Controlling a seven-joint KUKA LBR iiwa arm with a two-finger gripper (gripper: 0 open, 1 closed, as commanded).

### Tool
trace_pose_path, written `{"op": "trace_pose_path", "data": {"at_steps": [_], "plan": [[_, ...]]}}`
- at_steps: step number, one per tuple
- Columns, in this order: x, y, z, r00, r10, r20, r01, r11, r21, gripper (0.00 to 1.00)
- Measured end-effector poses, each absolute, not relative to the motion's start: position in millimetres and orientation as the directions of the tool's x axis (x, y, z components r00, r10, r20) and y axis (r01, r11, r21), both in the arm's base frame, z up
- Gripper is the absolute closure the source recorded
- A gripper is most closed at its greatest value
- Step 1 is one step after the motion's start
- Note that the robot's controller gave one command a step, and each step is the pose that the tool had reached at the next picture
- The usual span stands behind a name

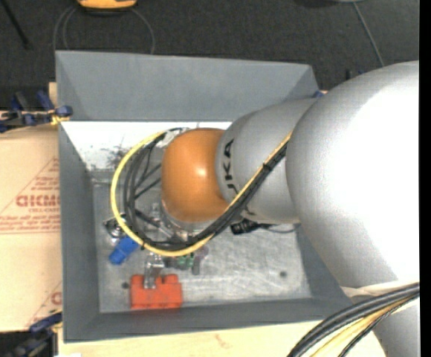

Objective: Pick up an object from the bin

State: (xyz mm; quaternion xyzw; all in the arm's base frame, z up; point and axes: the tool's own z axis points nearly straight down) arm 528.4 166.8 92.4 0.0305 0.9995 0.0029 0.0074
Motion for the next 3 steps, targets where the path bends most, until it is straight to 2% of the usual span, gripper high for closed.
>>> {"op": "trace_pose_path", "data": {"at_steps": [1,2,3], "plan": [[543.7,124.3,79.5,-0.96,0.28,-0.005,0.28,0.96,0.003,0.0],[574.4,93.4,72.9,-0.953,0.304,-0.001,0.304,0.953,0.006,0.0],[566.3,86.9,76.7,-0.964,0.265,-0.008,0.265,0.964,0.004,0.0]]}}
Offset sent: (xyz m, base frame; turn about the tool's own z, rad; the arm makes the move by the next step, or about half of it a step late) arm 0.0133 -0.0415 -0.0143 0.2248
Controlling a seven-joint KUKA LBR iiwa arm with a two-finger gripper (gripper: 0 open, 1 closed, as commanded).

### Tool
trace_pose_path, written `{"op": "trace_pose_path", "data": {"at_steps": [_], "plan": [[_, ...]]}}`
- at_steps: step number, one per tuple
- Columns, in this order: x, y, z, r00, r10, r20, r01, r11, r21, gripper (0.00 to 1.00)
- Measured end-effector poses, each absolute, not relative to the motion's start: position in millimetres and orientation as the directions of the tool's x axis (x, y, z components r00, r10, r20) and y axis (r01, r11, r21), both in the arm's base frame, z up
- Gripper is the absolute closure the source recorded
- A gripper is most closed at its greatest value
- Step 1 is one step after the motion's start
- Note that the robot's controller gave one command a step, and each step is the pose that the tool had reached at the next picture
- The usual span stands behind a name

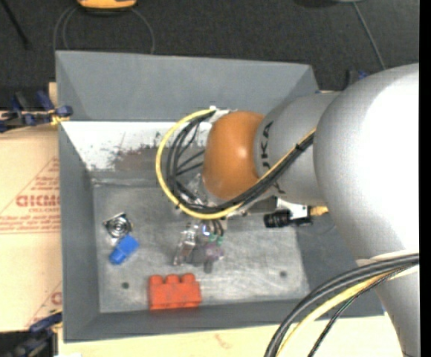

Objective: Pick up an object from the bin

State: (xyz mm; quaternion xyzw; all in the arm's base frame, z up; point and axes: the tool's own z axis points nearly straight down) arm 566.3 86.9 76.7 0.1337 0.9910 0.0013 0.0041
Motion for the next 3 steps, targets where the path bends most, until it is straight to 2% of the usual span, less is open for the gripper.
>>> {"op": "trace_pose_path", "data": {"at_steps": [1,2,3], "plan": [[531.3,64.0,114.3,-0.971,0.241,0.002,0.241,0.971,-0.002,0.0],[539.8,49.8,73.4,-0.93,0.366,-0.002,0.366,0.93,0.005,0.0],[541.3,48.5,75.0,-0.929,0.37,-0.008,0.37,0.929,0.006,1.0]]}}
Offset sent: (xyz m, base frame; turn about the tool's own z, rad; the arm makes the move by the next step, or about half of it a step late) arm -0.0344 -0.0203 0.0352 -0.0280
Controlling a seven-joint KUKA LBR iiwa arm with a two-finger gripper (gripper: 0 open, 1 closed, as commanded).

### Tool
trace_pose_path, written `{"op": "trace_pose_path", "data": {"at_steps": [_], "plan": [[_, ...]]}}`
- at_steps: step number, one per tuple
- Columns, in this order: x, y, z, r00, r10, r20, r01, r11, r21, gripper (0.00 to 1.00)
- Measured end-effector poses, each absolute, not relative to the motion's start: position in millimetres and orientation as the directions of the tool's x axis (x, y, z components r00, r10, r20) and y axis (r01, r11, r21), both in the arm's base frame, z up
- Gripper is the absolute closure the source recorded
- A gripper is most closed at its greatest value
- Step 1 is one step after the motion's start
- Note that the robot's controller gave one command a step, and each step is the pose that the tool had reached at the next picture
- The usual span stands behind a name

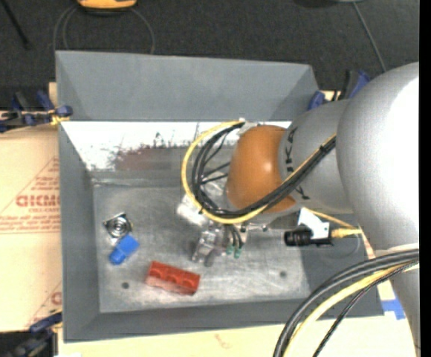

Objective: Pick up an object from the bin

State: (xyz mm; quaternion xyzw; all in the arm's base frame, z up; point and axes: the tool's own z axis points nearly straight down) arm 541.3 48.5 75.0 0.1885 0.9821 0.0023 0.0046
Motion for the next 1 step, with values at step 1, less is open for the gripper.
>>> {"op": "trace_pose_path", "data": {"at_steps": [1], "plan": [[532.5,34.3,286.1,-0.943,0.333,-0.011,0.333,0.943,0.004,1.0]]}}
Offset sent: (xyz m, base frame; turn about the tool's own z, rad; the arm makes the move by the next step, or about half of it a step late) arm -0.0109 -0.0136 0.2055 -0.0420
